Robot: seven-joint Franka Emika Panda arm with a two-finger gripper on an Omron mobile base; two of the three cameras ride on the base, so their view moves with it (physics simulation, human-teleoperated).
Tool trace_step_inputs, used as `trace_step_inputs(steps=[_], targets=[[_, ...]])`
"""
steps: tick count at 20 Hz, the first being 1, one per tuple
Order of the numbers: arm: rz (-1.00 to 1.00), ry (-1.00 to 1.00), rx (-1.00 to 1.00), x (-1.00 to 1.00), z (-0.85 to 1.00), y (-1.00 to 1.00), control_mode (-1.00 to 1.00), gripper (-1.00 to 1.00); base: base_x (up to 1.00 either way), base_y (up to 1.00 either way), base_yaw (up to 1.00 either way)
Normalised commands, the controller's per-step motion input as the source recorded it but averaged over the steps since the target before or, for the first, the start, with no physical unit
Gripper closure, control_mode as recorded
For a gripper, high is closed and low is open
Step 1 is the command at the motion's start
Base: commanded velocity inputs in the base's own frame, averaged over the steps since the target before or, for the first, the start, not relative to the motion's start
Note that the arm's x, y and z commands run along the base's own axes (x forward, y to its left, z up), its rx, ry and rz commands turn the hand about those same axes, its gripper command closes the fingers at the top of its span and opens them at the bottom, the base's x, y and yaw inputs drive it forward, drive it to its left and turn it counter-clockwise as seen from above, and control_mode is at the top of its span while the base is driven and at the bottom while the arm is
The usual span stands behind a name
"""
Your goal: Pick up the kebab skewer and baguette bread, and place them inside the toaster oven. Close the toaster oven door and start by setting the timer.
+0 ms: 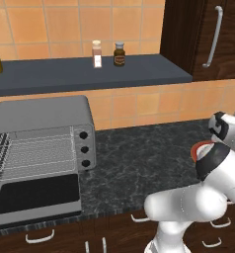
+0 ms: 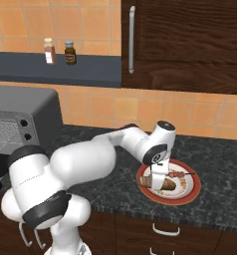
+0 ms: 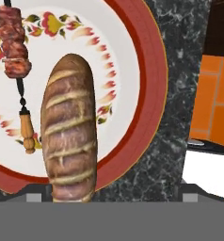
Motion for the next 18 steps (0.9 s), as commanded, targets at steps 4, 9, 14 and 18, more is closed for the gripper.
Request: trace_step_inputs(steps=[4,9,14,18], targets=[[0.00,0.00,0.00,0.31,-0.29,-0.01,-1.00,-1.00,0.00,0.00,0.00],[0.00,0.00,0.00,0.13,-0.12,-0.16,-1.00,-1.00,0.00,0.00,0.00],[0.00,0.00,0.00,0.03,-0.22,-0.12,-1.00,-1.00,0.00,0.00,0.00],[0.00,0.00,0.00,0.23,-0.21,0.00,-1.00,-1.00,0.00,0.00,0.00]])
